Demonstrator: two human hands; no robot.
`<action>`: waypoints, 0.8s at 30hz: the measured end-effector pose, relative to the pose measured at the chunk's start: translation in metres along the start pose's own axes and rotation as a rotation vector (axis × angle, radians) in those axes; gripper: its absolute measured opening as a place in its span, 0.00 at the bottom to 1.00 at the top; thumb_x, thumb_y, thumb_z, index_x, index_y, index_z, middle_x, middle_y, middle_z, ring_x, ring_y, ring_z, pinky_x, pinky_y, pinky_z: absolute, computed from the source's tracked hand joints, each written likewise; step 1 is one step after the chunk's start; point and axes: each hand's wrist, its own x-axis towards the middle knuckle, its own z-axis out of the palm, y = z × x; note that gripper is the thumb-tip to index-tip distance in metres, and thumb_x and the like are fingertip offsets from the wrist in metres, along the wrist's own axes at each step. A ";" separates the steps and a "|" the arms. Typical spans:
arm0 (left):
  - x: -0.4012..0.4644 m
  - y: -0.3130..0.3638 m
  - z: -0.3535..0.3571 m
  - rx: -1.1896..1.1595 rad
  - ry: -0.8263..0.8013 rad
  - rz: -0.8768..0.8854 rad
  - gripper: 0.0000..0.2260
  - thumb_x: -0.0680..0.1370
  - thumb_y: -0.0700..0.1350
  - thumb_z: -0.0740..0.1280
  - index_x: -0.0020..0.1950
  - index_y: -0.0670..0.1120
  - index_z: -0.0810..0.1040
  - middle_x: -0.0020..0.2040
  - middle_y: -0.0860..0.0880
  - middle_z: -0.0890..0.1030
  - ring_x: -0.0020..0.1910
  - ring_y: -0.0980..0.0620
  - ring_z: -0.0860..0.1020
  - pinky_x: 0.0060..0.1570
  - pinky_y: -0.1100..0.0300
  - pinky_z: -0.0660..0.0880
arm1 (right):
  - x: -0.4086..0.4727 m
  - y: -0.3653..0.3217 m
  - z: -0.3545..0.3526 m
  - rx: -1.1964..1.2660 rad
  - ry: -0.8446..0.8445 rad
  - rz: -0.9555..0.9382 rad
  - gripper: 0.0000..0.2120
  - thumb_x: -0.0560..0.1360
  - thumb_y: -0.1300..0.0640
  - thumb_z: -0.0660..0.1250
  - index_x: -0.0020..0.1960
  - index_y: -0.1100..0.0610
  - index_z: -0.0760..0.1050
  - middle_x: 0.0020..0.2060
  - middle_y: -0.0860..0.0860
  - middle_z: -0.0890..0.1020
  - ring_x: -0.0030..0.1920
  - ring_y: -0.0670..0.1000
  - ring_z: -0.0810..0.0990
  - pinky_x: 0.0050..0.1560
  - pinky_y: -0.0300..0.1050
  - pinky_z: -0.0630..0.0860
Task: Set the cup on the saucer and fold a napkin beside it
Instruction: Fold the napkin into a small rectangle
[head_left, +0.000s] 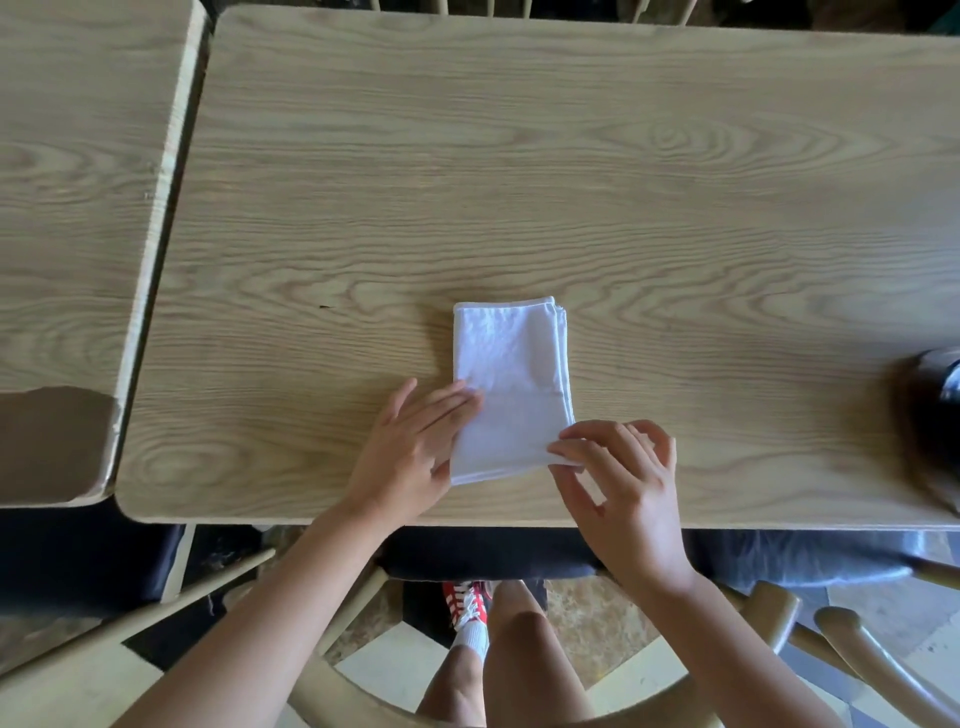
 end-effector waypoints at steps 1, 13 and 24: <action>0.002 0.000 0.000 0.003 0.033 0.005 0.17 0.72 0.37 0.63 0.61 0.41 0.77 0.61 0.46 0.79 0.64 0.48 0.74 0.66 0.48 0.61 | 0.002 0.000 0.000 0.010 0.008 -0.009 0.04 0.72 0.57 0.67 0.43 0.55 0.81 0.43 0.48 0.82 0.42 0.49 0.79 0.53 0.52 0.69; 0.006 0.002 0.001 -0.043 0.084 -0.027 0.22 0.65 0.26 0.70 0.57 0.40 0.79 0.57 0.47 0.81 0.63 0.51 0.71 0.65 0.51 0.62 | 0.020 0.034 0.014 -0.035 -0.227 -0.070 0.16 0.67 0.61 0.66 0.54 0.54 0.79 0.58 0.50 0.80 0.59 0.58 0.75 0.53 0.49 0.68; 0.017 0.011 0.002 -0.185 0.319 -0.316 0.11 0.75 0.44 0.63 0.40 0.37 0.79 0.33 0.40 0.81 0.36 0.48 0.74 0.47 0.54 0.72 | 0.042 0.022 0.025 0.234 -0.125 0.377 0.07 0.67 0.55 0.70 0.34 0.57 0.75 0.31 0.39 0.74 0.36 0.43 0.73 0.45 0.46 0.65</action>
